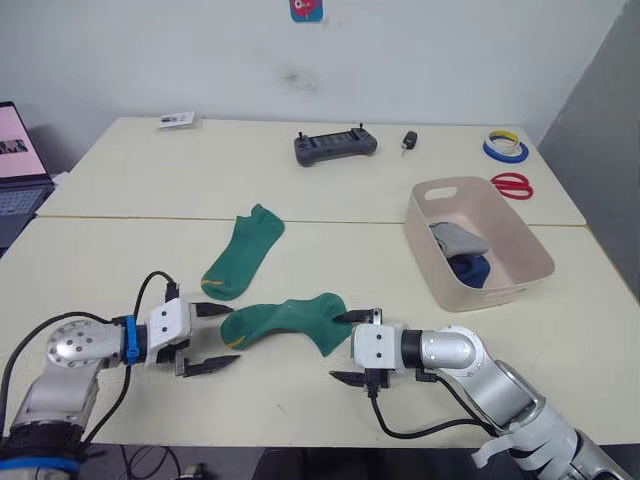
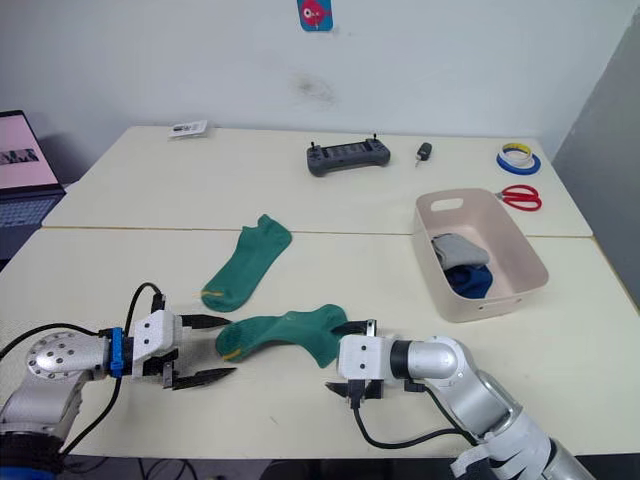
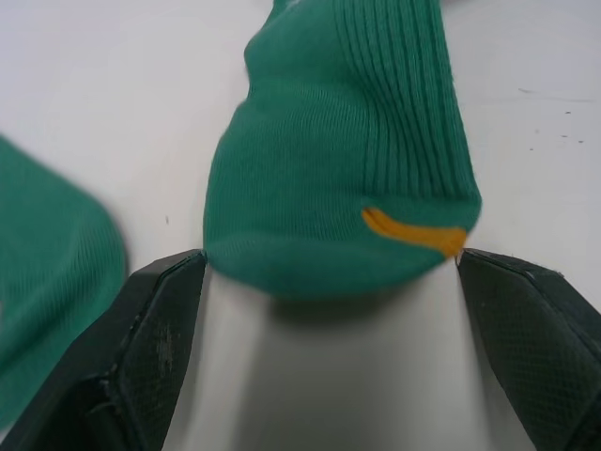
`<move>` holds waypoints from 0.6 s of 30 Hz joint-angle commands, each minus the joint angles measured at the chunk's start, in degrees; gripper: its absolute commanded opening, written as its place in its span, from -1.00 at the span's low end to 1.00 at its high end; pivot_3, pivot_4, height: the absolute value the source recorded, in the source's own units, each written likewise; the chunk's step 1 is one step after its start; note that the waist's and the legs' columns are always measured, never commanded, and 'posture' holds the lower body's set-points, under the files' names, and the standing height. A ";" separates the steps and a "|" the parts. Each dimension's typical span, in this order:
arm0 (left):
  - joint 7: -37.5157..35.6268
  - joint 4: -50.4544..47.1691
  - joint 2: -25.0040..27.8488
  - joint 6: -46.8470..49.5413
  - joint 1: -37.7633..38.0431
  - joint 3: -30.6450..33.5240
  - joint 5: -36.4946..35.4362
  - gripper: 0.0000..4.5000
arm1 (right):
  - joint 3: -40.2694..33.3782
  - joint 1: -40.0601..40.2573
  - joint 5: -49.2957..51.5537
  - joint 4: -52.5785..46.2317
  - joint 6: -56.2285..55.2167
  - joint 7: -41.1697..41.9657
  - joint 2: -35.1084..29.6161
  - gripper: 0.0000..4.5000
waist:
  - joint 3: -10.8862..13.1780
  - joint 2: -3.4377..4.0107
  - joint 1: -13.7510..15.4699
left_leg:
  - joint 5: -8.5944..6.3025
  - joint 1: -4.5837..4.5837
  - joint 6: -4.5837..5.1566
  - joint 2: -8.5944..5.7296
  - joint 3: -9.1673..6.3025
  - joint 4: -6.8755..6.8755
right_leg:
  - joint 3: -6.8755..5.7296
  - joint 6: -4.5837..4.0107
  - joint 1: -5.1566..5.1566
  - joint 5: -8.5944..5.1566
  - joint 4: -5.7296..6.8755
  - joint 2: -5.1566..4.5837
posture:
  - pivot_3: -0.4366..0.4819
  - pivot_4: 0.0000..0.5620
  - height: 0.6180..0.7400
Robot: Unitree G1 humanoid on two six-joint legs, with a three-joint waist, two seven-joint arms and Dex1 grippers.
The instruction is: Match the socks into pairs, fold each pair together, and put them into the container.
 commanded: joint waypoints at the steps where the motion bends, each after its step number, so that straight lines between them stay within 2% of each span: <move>1: -0.61 1.68 -0.11 -5.90 -2.21 -1.04 0.70 0.82 | -1.83 0.56 0.81 -3.21 0.53 0.34 -0.71 1.00 | 0.00 0.01 0.00 | 0.00 0.00 0.00 0.00 0.00 0.00 | 0.00 0.00 0.00 0.00 0.00 0.00 | -0.05 -0.47 1.00; 3: -1.68 3.09 0.27 -8.73 -3.33 -2.09 0.98 0.62 | -2.80 0.96 1.42 -4.02 0.72 0.23 -0.83 1.00 | 0.00 -0.01 0.00 | 0.00 0.00 0.00 0.01 0.00 0.00 | -0.01 0.00 0.00 0.00 0.00 0.00 | -0.05 -0.47 1.00; 7: -2.50 5.63 0.74 -13.00 -4.48 -3.01 1.31 0.07 | -3.47 0.91 1.51 -3.90 1.05 0.08 -0.89 1.00 | 0.00 0.00 -0.15 | 0.00 0.01 0.00 0.00 0.01 0.00 | 0.00 0.00 0.00 0.00 0.02 0.01 | -0.05 -0.47 1.00; 14: -2.42 5.54 0.81 -13.63 -4.83 -2.34 -0.74 -0.91 | -1.46 -0.77 0.56 -0.60 1.98 -0.12 2.24 1.00 | 0.00 0.00 -0.16 | 0.00 0.01 0.00 0.01 0.00 0.00 | 0.00 0.00 0.00 0.00 0.03 0.03 | -0.05 -0.47 1.00; 17: -2.20 5.00 0.83 -13.42 -4.50 -2.18 -1.12 -0.97 | 0.01 -2.25 -0.32 2.39 2.86 0.54 3.49 1.00 | 0.00 0.00 -0.16 | 0.00 0.01 0.00 0.01 -0.01 0.01 | -0.01 0.00 0.00 0.00 0.03 0.03 | -0.05 -0.47 1.00; 18: -2.01 4.89 0.78 -13.30 -4.41 -2.07 -1.23 -0.99 | 0.54 -2.96 -0.85 3.60 2.56 0.67 3.65 0.92 | 0.00 0.00 -0.15 | 0.00 0.02 0.00 0.01 0.01 0.01 | 0.01 0.00 -0.01 0.00 0.03 0.03 | -0.05 -0.47 1.00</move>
